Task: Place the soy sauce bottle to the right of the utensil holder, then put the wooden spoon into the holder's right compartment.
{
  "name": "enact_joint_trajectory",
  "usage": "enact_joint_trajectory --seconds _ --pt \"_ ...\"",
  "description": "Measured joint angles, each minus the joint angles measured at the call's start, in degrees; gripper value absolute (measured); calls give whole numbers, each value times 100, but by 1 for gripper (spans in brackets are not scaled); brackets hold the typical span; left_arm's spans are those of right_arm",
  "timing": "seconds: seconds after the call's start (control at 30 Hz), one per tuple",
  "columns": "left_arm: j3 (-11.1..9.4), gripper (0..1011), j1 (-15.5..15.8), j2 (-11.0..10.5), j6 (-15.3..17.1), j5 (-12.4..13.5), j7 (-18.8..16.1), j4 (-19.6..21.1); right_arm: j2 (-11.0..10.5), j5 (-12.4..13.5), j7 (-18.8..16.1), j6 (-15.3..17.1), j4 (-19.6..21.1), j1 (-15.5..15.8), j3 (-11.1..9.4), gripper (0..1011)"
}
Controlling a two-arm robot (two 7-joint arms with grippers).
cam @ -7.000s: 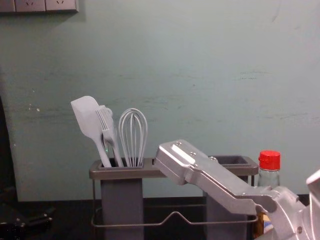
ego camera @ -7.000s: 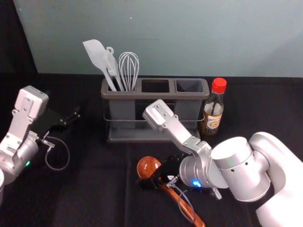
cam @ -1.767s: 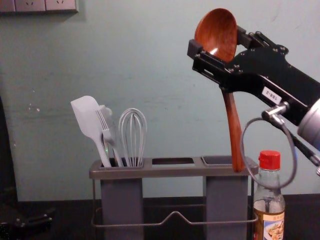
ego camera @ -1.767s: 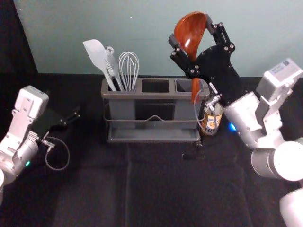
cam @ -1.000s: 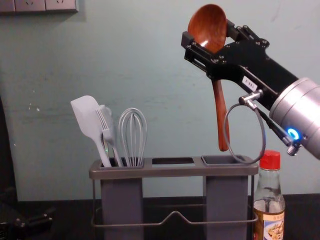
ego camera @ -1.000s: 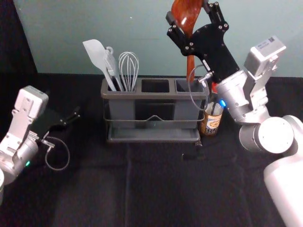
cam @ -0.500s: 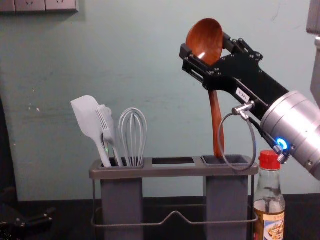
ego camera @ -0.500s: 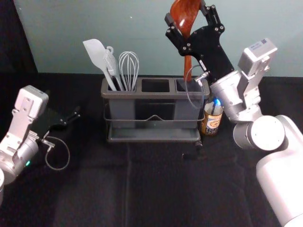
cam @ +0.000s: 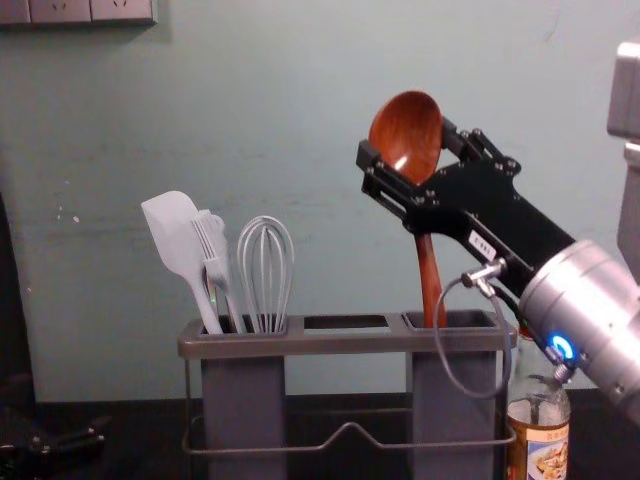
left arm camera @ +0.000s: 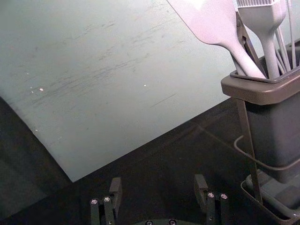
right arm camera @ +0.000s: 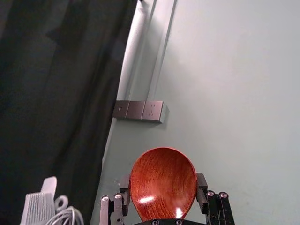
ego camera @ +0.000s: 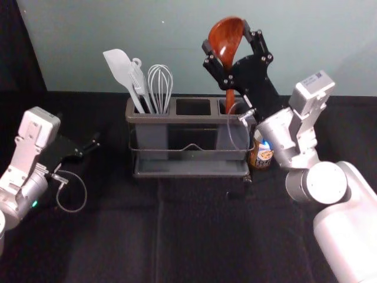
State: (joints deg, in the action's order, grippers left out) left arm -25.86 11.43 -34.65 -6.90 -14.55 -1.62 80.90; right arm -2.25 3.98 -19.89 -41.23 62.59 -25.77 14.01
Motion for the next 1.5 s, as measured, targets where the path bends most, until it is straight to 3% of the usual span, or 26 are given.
enact_joint_trajectory --seconds 0.77,1.5 --pt "0 1005 0 0 0 0 0 0 14 -13 -41 -151 -145 408 -118 835" --pt "0 1005 0 0 0 0 0 0 20 85 -101 -130 -112 474 -191 854"
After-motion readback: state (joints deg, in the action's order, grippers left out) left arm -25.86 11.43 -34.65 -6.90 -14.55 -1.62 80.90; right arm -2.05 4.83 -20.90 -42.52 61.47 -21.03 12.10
